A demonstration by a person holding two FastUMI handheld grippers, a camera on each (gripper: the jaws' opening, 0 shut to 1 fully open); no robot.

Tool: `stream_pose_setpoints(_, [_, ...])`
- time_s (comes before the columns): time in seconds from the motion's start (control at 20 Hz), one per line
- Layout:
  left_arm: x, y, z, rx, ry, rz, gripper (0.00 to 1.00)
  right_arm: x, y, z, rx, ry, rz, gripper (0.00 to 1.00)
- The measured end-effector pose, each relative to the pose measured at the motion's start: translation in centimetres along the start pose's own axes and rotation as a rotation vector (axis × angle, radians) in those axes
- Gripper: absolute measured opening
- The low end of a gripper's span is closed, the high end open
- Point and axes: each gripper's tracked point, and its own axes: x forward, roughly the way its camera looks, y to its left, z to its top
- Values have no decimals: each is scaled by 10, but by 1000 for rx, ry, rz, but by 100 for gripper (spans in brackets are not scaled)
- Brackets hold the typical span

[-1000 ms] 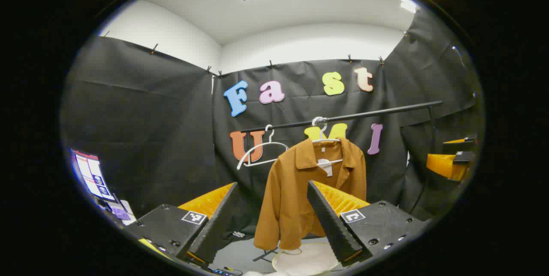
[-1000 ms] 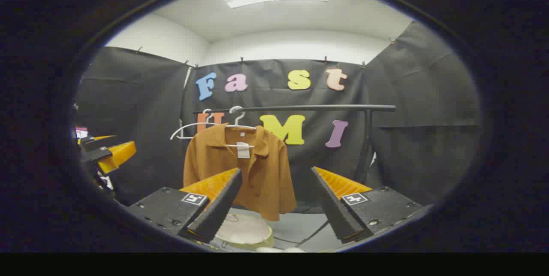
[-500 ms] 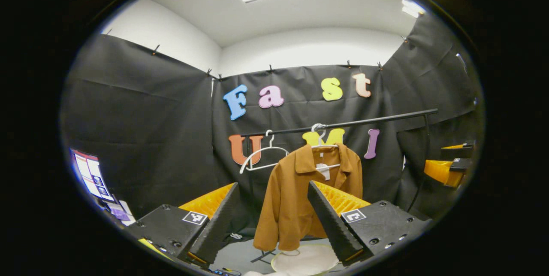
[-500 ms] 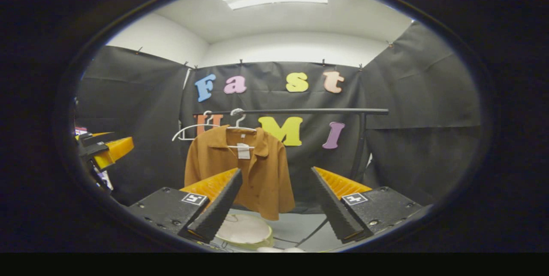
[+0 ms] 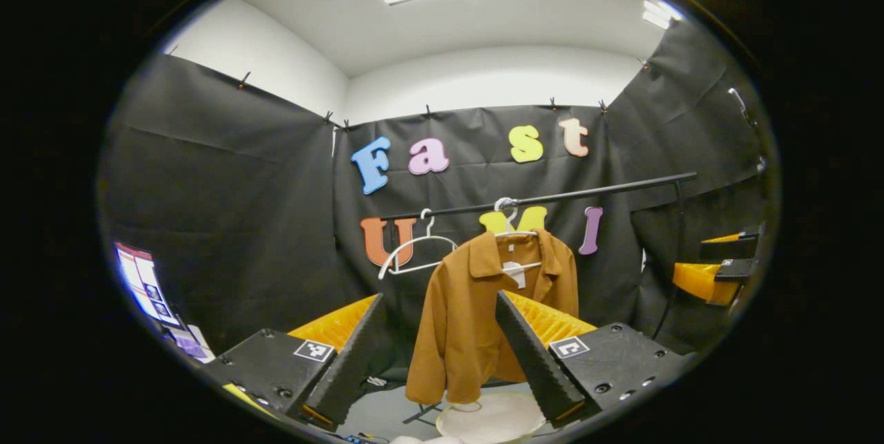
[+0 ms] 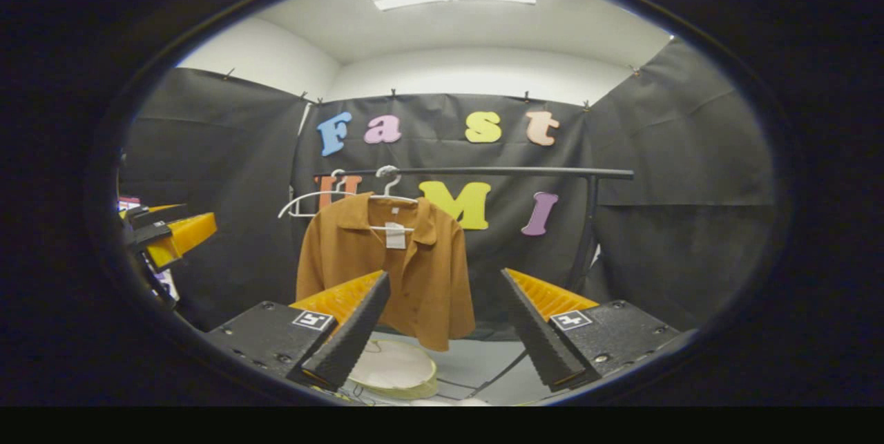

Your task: Grasp the clothes on the hanger with both hands and then place them into the laundry hamper below.

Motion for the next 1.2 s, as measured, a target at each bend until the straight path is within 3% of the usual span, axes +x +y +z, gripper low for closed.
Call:
stream_pose_setpoints(0.35, [52,-24,-17,-19,12,-10,98,58,10,-12,7,0,87,100])
stream_pose_setpoints(0.55, [93,-49,-26,-24,8,-30,99,108,7,-22,46,21,124,100])
stream_pose_setpoints(0.95, [178,-89,-47,25,6,-39,99,209,-1,-31,12,28,194,100])
stream_pose_setpoints(1.2, [237,-105,-55,5,10,-23,98,266,7,-45,-1,55,262,95])
